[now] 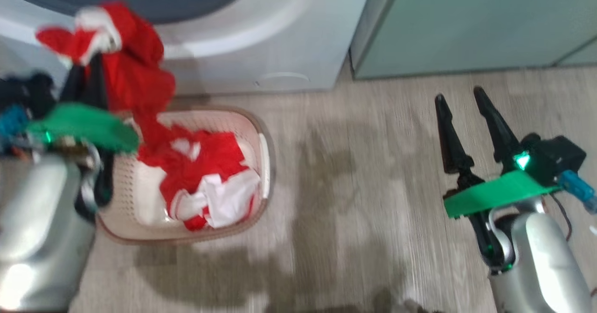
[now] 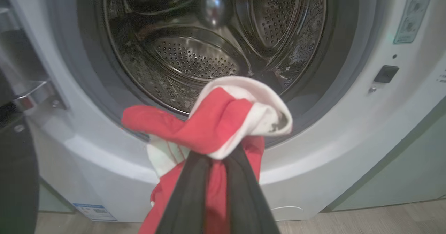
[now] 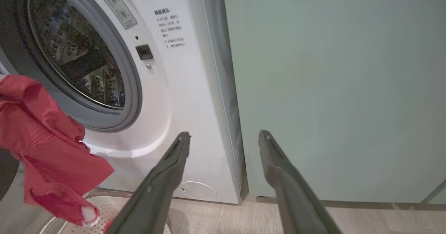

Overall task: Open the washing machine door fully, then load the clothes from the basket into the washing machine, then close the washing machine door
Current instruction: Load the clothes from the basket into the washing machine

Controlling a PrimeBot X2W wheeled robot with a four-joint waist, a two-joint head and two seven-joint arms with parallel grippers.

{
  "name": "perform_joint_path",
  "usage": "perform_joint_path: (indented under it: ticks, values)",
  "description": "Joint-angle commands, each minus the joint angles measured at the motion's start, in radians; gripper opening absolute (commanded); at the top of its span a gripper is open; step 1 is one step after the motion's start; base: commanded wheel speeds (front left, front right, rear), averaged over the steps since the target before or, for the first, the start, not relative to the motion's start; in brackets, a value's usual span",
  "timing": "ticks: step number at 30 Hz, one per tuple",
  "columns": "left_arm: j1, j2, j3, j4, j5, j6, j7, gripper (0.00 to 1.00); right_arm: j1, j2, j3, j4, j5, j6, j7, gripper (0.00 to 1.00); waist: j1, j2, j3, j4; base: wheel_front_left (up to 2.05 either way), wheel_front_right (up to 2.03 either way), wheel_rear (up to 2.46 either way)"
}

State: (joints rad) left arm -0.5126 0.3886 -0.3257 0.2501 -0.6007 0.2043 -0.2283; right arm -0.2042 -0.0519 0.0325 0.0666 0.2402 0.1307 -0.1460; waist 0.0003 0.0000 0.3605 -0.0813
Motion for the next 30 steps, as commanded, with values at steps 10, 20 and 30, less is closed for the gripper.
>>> perform_joint_path:
  ticks: [10, 20, 30]
  values:
    - [-0.398, 0.082, 0.019, 0.229, 0.003, -0.084, 0.138, 0.00, -0.111, 0.002, 0.098, 0.037, 0.075, 0.000, -0.087, 1.00, -0.0003, 0.0000, 0.200, -0.146, 0.00, 0.00, 0.00]
    - [-0.634, 0.159, 0.019, 0.412, -0.016, -0.145, 0.321, 0.00, -0.156, 0.002, 0.163, 0.090, 0.146, 0.000, -0.114, 1.00, -0.0003, 0.0000, 0.277, -0.235, 0.00, 0.00, 0.00]
    - [-0.803, 0.252, 0.044, 0.523, -0.052, -0.167, 0.498, 0.00, -0.173, 0.002, 0.204, 0.057, 0.208, 0.000, -0.116, 1.00, -0.0003, 0.0000, 0.344, -0.319, 0.00, 0.00, 0.00]
